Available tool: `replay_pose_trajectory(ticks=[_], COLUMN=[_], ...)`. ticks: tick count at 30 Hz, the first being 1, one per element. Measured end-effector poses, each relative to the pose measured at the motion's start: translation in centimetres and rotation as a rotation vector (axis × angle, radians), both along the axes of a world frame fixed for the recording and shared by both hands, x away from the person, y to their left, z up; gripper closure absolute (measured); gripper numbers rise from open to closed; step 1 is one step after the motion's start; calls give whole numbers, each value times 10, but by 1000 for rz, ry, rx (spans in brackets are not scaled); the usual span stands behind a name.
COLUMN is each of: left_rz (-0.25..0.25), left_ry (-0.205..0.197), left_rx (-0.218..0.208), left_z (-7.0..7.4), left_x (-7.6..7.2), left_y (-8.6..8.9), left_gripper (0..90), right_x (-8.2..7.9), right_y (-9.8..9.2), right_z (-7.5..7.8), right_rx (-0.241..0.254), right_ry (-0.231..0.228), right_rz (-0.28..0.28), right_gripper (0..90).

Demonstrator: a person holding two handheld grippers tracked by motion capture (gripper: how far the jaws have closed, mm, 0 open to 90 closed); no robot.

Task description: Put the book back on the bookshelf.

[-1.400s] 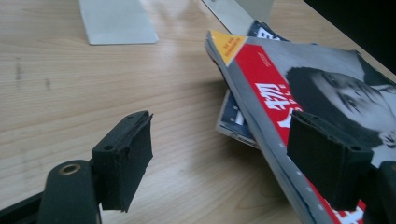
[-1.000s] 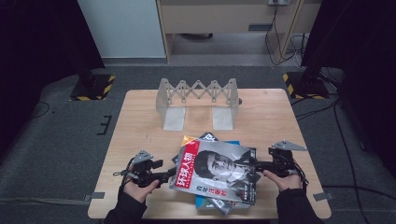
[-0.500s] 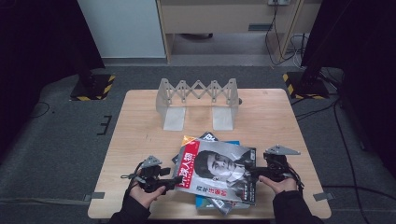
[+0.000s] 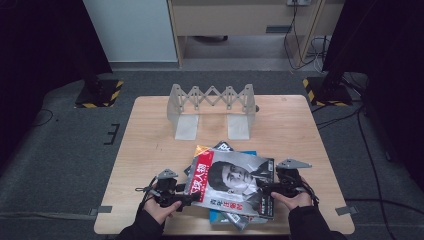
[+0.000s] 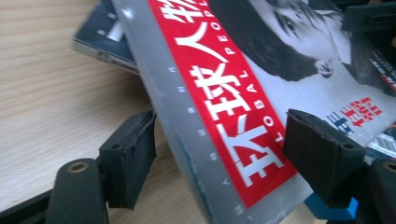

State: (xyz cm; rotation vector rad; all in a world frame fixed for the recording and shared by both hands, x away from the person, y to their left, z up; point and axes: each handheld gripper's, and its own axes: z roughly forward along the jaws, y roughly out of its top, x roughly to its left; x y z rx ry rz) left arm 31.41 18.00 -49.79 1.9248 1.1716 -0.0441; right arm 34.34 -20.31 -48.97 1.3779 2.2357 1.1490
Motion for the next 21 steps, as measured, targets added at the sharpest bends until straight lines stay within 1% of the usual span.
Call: replay_pose_trajectory(ticks=[1, 4, 5, 6, 7, 9, 11, 14, 17, 19, 21], left_rz=[-1, -15, -15, -19, -23, -26, -29, -29, -21, -13, -7], left_ry=[4, 30, 30, 41, 60, 74, 85, 84, 83, 66, 25], left_rx=[-7, -35, -35, -44, -60, -71, -85, -78, -82, -107, -135], left_z=[-1, -3, -3, -4, -6, -7, -7, -4, 0, 5, 10], left_x=[0, 2, 2, 3, 4, 5, 5, 5, 4, 2, 1], left_y=[-1, -4, -4, -5, -5, -4, -4, -4, -2, 2, 4], left_gripper=[237, 235, 236, 236, 236, 240, 269, 287, 343, 416, 460], right_x=[0, 1, 1, 1, 2, 3, 3, 4, 4, 4, 4], right_y=[0, -1, -1, -1, -1, -1, 0, 1, 1, 1, 1], right_z=[-1, -2, -2, -3, -4, -5, -6, -7, -8, -9, -9], right_rx=[-4, 7, 7, 14, 22, 25, 40, 50, 53, 60, 63], right_ry=[5, 11, 11, 17, 23, 21, 31, 37, 38, 39, 40], right_rz=[-1, -5, -5, -4, -3, 3, 3, 4, 4, 4, 4], right_gripper=[69, 63, 63, 63, 63, 63, 63, 60, 61, 61, 59])
